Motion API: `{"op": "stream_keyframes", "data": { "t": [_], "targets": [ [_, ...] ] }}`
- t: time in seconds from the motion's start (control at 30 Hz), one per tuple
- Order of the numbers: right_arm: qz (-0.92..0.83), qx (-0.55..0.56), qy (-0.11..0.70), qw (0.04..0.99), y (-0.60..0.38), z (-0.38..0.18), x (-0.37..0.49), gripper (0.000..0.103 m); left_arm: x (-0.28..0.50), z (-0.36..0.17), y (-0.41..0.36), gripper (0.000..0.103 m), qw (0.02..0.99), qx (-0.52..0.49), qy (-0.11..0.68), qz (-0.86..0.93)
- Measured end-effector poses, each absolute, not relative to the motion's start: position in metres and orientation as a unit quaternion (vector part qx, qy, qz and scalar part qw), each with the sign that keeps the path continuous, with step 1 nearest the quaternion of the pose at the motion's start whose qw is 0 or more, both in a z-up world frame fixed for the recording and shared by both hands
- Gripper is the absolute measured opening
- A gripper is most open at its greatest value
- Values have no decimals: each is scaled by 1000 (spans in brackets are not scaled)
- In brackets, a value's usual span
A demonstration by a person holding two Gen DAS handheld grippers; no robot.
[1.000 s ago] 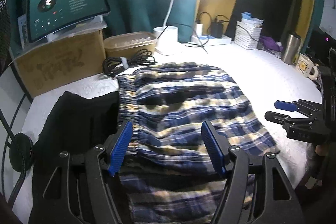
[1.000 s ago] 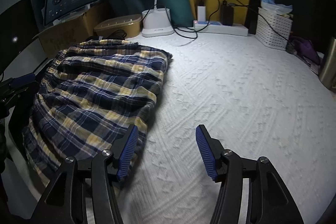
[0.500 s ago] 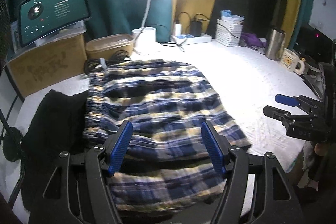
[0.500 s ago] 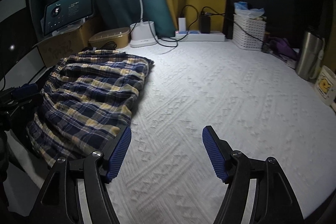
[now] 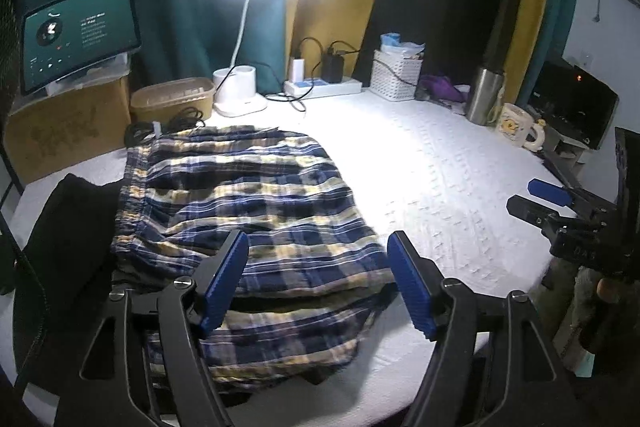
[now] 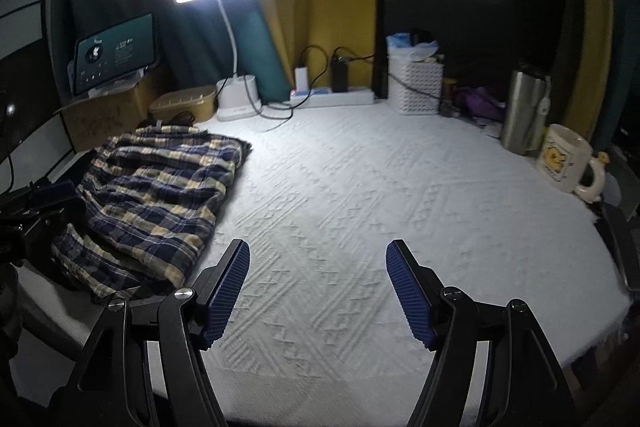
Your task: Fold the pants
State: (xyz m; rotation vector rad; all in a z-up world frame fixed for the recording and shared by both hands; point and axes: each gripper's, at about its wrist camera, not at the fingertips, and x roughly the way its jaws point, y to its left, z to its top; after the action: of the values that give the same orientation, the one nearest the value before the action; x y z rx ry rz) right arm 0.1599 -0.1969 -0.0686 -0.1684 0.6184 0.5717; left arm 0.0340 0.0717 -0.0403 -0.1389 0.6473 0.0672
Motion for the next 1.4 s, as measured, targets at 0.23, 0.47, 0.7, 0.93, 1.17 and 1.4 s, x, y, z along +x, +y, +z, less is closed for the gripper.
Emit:
{"op": "stream_keyframes", "data": {
  "t": [0.23, 0.47, 0.7, 0.93, 1.17, 1.4],
  "targets": [
    [270, -60, 273, 921, -225, -48, 146, 75, 31, -22, 53, 81, 959, -43, 277, 45],
    [250, -50, 242, 936, -251, -26, 135, 78, 21, 6, 29, 88, 971, -24, 237, 34],
    [235, -45, 200, 950, -272, 0, 114, 82, 0, 35, 15, 88, 981, -10, 189, 30],
    [221, -52, 150, 962, -280, 30, 88, 93, -19, 55, 12, 103, 989, -4, 135, 59],
    [205, -40, 107, 972, -289, 55, 65, 98, -33, 70, 10, 103, 993, 4, 91, 74],
    [201, -33, 82, 976, -291, 68, 51, 100, -45, 72, 12, 103, 994, -4, 52, 91]
  ]
}}
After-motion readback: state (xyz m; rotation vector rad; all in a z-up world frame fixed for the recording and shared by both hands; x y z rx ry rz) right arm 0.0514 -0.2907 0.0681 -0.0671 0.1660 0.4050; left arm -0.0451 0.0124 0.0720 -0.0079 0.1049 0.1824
